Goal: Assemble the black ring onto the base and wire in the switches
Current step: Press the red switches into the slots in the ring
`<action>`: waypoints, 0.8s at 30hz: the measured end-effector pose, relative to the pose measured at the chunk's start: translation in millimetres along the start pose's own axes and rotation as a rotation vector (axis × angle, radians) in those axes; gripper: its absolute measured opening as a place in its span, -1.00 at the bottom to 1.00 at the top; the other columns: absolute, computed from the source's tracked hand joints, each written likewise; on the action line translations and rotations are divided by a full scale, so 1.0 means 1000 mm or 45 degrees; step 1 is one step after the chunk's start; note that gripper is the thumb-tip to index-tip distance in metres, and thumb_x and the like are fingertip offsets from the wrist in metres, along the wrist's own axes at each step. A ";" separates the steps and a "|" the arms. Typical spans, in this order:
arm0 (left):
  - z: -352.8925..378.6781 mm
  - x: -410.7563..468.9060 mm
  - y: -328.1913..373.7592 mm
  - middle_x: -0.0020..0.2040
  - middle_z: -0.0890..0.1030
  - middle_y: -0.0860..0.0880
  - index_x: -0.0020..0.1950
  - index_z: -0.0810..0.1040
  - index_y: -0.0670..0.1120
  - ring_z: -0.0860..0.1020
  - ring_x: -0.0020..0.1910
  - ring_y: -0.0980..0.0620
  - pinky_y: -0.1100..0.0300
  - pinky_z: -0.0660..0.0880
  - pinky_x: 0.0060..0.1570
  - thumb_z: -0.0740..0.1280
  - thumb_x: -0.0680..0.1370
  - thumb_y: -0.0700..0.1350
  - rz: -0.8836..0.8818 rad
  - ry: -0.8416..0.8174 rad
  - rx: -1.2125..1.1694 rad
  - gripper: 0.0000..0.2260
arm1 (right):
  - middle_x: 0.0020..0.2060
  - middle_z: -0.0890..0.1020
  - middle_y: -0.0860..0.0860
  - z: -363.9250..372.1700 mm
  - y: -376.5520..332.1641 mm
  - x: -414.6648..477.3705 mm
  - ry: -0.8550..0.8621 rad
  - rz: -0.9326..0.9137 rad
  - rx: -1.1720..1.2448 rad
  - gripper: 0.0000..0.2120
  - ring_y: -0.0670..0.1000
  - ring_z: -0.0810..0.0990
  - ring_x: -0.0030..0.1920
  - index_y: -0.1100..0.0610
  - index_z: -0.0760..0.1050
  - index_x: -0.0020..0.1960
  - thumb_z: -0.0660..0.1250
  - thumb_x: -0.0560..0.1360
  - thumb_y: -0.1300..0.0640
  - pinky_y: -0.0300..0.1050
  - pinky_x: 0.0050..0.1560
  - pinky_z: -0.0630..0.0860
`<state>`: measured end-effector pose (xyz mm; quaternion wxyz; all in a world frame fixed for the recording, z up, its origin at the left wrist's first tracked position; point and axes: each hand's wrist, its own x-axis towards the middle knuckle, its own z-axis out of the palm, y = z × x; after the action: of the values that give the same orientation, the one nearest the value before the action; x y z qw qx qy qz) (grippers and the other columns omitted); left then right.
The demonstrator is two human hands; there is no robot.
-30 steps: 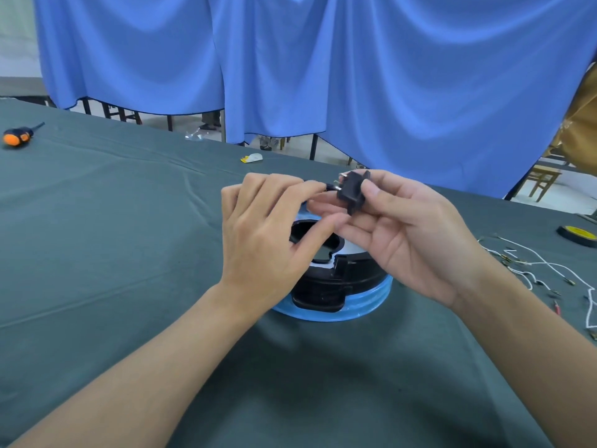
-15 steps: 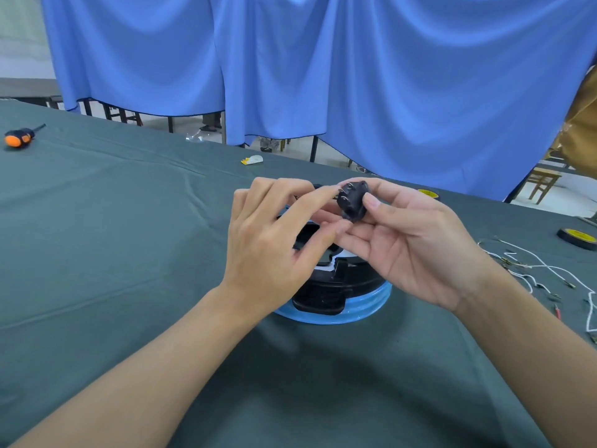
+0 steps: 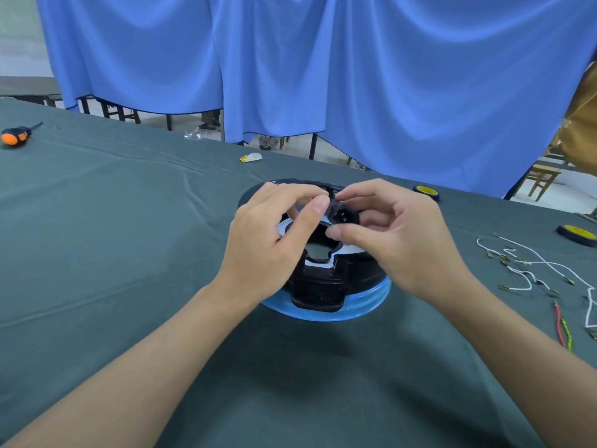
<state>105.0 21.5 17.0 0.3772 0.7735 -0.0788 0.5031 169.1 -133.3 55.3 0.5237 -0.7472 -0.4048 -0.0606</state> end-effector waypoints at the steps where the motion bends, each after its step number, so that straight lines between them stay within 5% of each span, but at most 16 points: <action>1: 0.000 0.001 0.000 -0.15 0.58 0.27 0.01 0.67 -0.11 0.51 -0.19 0.19 0.39 0.35 -0.10 0.31 0.58 -0.05 0.011 -0.011 0.007 -0.81 | -0.16 0.70 -0.08 0.002 0.001 -0.001 -0.021 -0.019 -0.061 -0.73 -0.04 0.69 -0.21 0.02 0.60 -0.04 0.56 0.32 0.22 -0.11 -0.04 0.61; 3: -0.001 0.002 -0.003 -0.21 0.56 0.30 -0.06 0.67 -0.09 0.47 -0.26 0.28 0.42 0.35 -0.19 0.36 0.55 -0.13 0.017 -0.025 0.018 -0.90 | -0.16 0.70 -0.13 0.003 0.001 -0.002 -0.064 -0.047 -0.126 -0.74 -0.08 0.68 -0.20 0.01 0.61 -0.03 0.56 0.33 0.20 -0.09 -0.01 0.61; 8: -0.012 0.007 -0.009 -0.36 0.62 0.20 -0.21 0.60 0.15 0.54 -0.37 0.10 0.18 0.44 -0.34 0.37 0.50 -0.05 -0.185 -0.153 -0.095 -0.88 | -0.09 0.72 -0.09 -0.007 -0.001 0.001 -0.323 0.061 0.024 -0.81 -0.07 0.71 -0.10 0.05 0.62 0.09 0.38 0.51 0.25 -0.16 0.03 0.61; 15: -0.021 0.011 -0.013 -0.40 0.62 0.23 -0.23 0.65 0.01 0.53 -0.40 0.25 0.44 0.35 -0.31 0.41 0.48 -0.08 -0.227 -0.410 -0.175 -0.91 | -0.13 0.73 -0.05 -0.015 0.001 0.002 -0.398 0.055 -0.034 -0.82 -0.08 0.71 -0.11 0.16 0.65 0.03 0.34 0.51 0.35 -0.26 0.01 0.58; 21: -0.035 0.017 -0.015 -0.31 0.70 -0.09 -0.21 0.70 -0.13 0.63 -0.32 0.08 0.28 0.55 -0.21 0.48 0.40 -0.10 -0.391 -0.584 -0.442 -0.90 | -0.21 0.72 -0.04 -0.020 -0.005 0.002 -0.431 0.020 -0.099 -0.89 -0.05 0.70 -0.13 0.14 0.67 -0.05 0.43 0.46 0.28 -0.32 -0.10 0.55; 24: -0.038 0.018 -0.016 -0.30 0.71 -0.10 -0.21 0.70 -0.13 0.65 -0.30 0.07 0.31 0.55 -0.19 0.49 0.37 -0.08 -0.449 -0.621 -0.456 -0.88 | -0.23 0.72 -0.07 -0.020 -0.007 0.000 -0.407 -0.007 -0.151 -0.90 -0.11 0.69 -0.18 0.12 0.68 -0.06 0.45 0.45 0.26 -0.40 -0.21 0.50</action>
<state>94.6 62.6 32.0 0.5582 0.7941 -0.1188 0.2088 171.5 -148.8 69.4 0.4074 -0.7759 -0.4805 0.0338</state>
